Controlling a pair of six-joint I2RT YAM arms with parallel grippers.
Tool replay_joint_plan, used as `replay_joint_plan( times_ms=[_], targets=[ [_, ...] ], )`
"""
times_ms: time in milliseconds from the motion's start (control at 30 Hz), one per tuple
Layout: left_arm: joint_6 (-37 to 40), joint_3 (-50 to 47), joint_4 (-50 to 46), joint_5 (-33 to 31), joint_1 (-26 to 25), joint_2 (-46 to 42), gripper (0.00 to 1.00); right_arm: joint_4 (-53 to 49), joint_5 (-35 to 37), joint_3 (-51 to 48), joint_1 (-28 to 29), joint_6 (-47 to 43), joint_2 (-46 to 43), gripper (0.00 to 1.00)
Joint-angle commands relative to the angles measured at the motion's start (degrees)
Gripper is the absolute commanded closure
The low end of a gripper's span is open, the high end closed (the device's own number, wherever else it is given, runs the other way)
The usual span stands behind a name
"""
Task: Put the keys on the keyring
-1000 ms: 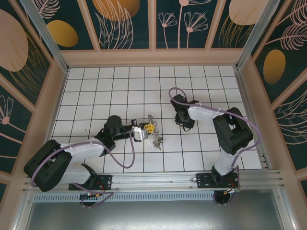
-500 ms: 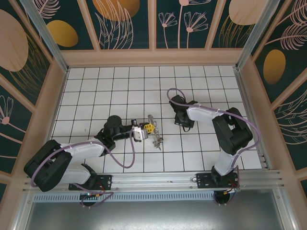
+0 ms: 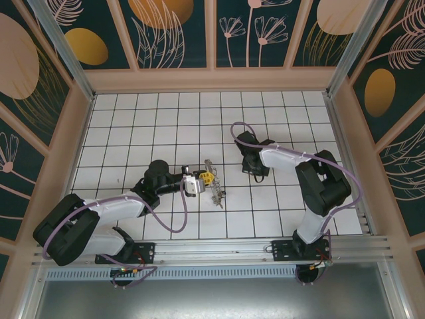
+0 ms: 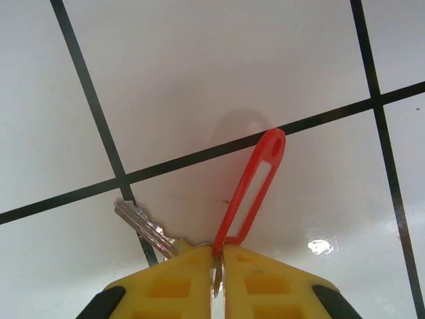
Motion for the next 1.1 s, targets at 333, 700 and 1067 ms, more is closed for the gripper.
replay_joint_plan(
  times_ms=[333, 700, 1067],
  targets=[
    [-0.4, 1.8, 0.6, -0.1, -0.3, 0.1, 1.00, -1.0, 0.6, -1.0, 0.2, -2.1, -1.7, 0.81],
    [-0.4, 1.9, 0.5, 0.1, -0.2, 0.6, 1.00, -0.8, 1.1, 0.3, 0.1, -3.2, -1.0, 0.88],
    [-0.3, 1.9, 0.4, 0.2, -0.3, 0.7, 1.00, -0.2, 1.3, 0.5, 0.1, -4.2, -1.0, 0.84]
  ],
)
